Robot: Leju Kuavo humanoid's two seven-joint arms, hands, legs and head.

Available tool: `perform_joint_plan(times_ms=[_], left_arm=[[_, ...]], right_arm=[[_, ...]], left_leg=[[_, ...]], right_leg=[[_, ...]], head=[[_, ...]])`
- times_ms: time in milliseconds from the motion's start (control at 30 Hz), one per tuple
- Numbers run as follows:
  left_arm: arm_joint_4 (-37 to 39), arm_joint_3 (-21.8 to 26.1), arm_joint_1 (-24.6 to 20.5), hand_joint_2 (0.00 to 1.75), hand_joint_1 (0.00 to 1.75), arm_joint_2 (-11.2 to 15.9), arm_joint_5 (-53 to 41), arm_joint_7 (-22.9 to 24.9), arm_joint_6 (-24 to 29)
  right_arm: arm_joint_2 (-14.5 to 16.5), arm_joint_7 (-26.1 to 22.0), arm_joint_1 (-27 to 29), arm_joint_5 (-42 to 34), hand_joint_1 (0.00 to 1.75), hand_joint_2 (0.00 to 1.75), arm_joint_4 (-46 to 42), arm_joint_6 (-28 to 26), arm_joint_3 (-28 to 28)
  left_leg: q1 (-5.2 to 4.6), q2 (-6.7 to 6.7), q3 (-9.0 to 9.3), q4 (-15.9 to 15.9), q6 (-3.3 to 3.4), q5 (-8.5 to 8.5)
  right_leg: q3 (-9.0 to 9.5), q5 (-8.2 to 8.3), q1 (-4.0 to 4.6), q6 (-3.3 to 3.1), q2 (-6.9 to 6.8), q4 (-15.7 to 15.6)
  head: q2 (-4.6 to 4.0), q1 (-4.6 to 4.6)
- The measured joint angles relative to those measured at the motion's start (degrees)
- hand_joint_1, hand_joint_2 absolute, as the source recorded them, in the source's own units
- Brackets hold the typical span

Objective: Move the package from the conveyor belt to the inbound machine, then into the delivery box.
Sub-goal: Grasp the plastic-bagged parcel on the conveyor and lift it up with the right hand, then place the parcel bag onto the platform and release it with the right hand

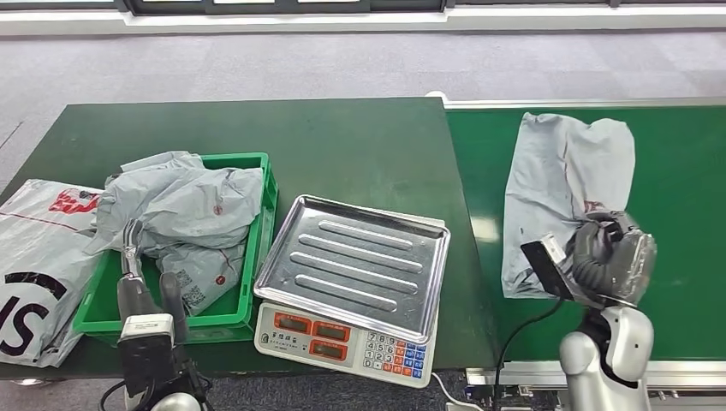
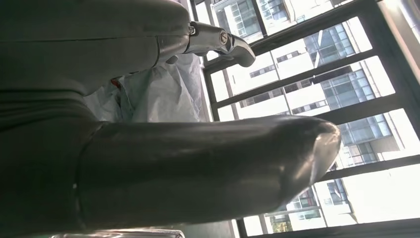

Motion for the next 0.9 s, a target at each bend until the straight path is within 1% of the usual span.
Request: perform_joint_plan(times_ms=[167, 500, 567, 633, 733, 800, 900], left_arm=[[0.26, 0.01, -0.07, 0.0, 0.0, -0.02, 0.84, -0.62, 0.65], [0.36, 0.01, -0.11, 0.0, 0.0, -0.02, 0.91, -0.78, 0.86], [0.48, 0.01, -0.3, 0.0, 0.0, -0.03, 0.87, -0.81, 0.82], [0.79, 0.01, -0.87, 0.0, 0.0, -0.08, 0.86, -0.9, 0.62], [1.65, 0.01, -2.51, 0.0, 0.0, -0.27, 1.07, -1.04, -0.01], [2.61, 0.01, -3.83, 0.0, 0.0, -0.56, 1.85, -1.05, -1.01], [4.6, 0.01, -5.96, 0.0, 0.0, -1.24, 3.43, -1.2, -2.45]], right_arm=[[-1.96, -1.23, 0.21, -0.7, 1.75, 1.75, -4.53, -1.85, -0.17], [-2.8, -1.6, 0.26, -0.94, 1.75, 1.75, -6.7, -2.71, -0.16], [-2.8, -2.64, 0.09, -2.21, 1.75, 1.75, -6.69, -3.12, 0.11], [-2.7, -5.47, -0.72, -6.01, 1.75, 1.75, -6.26, -2.74, 1.13], [-1.35, -11.74, -3.2, -13.24, 1.75, 1.75, -4.0, -0.56, 4.5], [0.73, -15.01, -4.65, -16.53, 1.75, 1.75, -1.59, 0.91, 7.68], [4.81, -18.58, -6.4, -21.05, 1.75, 1.75, 3.16, 2.38, 12.56]], left_leg=[[-0.04, 0.03, 0.02, 0.02, 0.12, 0.04], [-0.03, 0.02, 0.0, 0.01, 0.12, 0.08], [-0.03, 0.01, -0.03, 0.01, 0.13, 0.08], [-0.03, 0.02, -0.11, 0.0, 0.13, 0.08], [-0.02, 0.11, -0.14, -0.02, 0.11, 0.09], [0.02, 0.14, 0.03, -0.03, 0.07, 0.14], [0.07, 0.05, 0.07, -0.04, -0.04, 0.28]], right_leg=[[0.02, 0.05, -0.03, 0.07, 0.01, 0.0], [0.04, 0.05, -0.03, 0.07, 0.0, 0.0], [0.04, 0.05, -0.03, 0.07, 0.0, 0.0], [0.05, 0.06, -0.03, 0.07, 0.0, 0.0], [0.07, 0.06, -0.01, 0.06, 0.05, 0.01], [0.08, 0.09, 0.03, 0.04, 0.07, 0.01], [0.08, 0.12, 0.09, 0.0, 0.02, 0.02]], head=[[0.0, 0.0], [0.0, 0.0], [0.0, 0.0], [0.0, 0.0], [0.0, 0.0], [0.0, 0.0], [0.0, 0.0]])
